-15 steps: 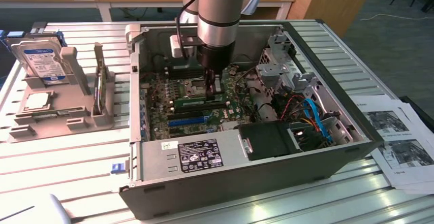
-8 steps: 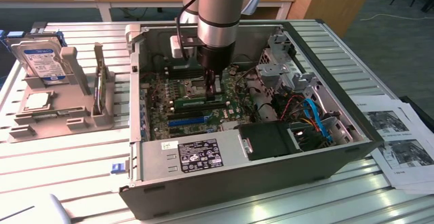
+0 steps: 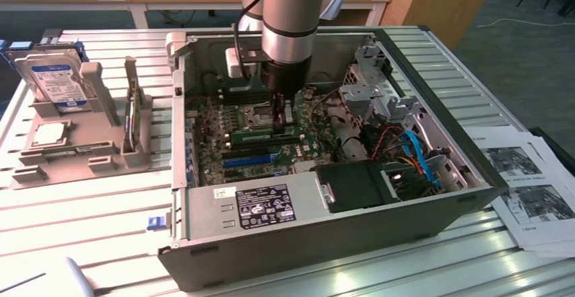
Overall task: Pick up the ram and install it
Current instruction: 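Insert the ram into the slot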
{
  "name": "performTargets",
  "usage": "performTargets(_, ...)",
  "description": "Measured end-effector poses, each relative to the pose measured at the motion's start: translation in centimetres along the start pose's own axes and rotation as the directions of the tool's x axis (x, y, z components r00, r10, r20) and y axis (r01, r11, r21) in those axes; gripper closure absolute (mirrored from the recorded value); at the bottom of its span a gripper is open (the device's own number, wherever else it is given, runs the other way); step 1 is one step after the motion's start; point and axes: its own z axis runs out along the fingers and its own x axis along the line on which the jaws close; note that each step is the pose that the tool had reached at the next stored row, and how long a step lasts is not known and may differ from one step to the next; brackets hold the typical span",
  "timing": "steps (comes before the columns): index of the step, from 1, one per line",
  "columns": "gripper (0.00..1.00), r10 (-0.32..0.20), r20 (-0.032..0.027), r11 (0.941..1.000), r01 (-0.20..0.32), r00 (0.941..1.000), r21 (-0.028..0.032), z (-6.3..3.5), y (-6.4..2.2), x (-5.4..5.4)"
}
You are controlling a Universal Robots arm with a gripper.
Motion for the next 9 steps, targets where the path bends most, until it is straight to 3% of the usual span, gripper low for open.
performTargets(9, 0.89, 0.000, 0.0000, 1.0000, 0.000, 1.0000, 0.0001, 0.02, 0.00, -0.01)
